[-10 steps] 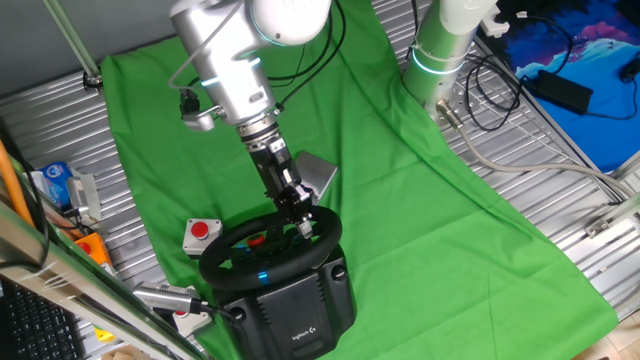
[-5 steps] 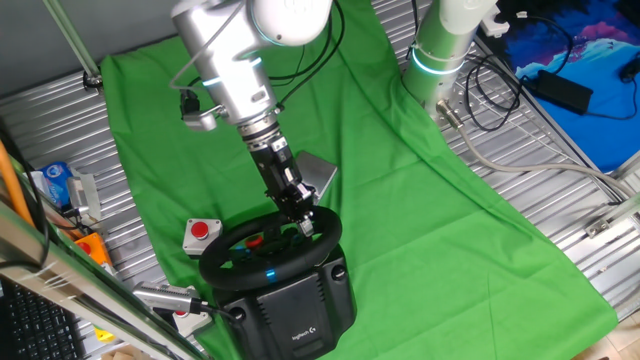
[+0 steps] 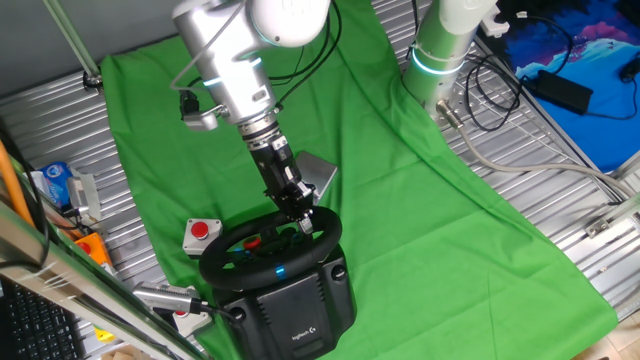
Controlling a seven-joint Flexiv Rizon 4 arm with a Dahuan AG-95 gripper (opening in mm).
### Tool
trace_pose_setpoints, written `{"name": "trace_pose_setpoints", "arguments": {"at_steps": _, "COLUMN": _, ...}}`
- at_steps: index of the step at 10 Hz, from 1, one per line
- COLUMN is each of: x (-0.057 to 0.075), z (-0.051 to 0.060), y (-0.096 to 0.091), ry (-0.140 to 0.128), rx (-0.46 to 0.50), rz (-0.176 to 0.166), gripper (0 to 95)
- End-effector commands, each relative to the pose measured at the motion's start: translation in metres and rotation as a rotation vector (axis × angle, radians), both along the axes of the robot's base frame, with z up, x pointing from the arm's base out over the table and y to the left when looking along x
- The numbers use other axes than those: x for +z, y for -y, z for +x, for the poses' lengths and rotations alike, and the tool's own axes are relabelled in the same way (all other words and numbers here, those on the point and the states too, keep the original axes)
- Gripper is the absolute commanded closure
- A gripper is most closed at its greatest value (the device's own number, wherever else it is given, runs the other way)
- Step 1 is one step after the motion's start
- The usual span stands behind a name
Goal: Rotate the steering wheel 90 degrees counterclockwise
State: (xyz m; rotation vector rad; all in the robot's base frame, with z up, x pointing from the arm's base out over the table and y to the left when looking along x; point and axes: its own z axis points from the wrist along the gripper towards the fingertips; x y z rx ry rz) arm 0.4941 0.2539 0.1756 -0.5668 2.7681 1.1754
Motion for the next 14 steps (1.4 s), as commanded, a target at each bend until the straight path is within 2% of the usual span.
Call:
{"name": "trace_pose_setpoints", "arguments": {"at_steps": 1, "x": -0.007, "z": 0.002, "y": 0.001, "ry": 0.046, "rx": 0.037, "rz": 0.003, "gripper": 95.0}}
{"name": "trace_pose_setpoints", "arguments": {"at_steps": 5, "x": -0.019, "z": 0.006, "y": 0.01, "ry": 0.11, "rx": 0.086, "rz": 0.007, "gripper": 95.0}}
{"name": "trace_pose_setpoints", "arguments": {"at_steps": 6, "x": -0.019, "z": 0.006, "y": 0.01, "ry": 0.111, "rx": 0.087, "rz": 0.007, "gripper": 95.0}}
{"name": "trace_pose_setpoints", "arguments": {"at_steps": 7, "x": -0.022, "z": 0.007, "y": 0.012, "ry": 0.126, "rx": 0.098, "rz": 0.009, "gripper": 95.0}}
{"name": "trace_pose_setpoints", "arguments": {"at_steps": 9, "x": -0.022, "z": 0.007, "y": 0.013, "ry": 0.114, "rx": 0.094, "rz": 0.008, "gripper": 95.0}}
{"name": "trace_pose_setpoints", "arguments": {"at_steps": 12, "x": -0.013, "z": 0.003, "y": 0.012, "ry": 0.054, "rx": 0.059, "rz": 0.004, "gripper": 95.0}}
{"name": "trace_pose_setpoints", "arguments": {"at_steps": 14, "x": -0.003, "z": 0.0, "y": 0.018, "ry": 0.03, "rx": 0.057, "rz": -0.005, "gripper": 95.0}}
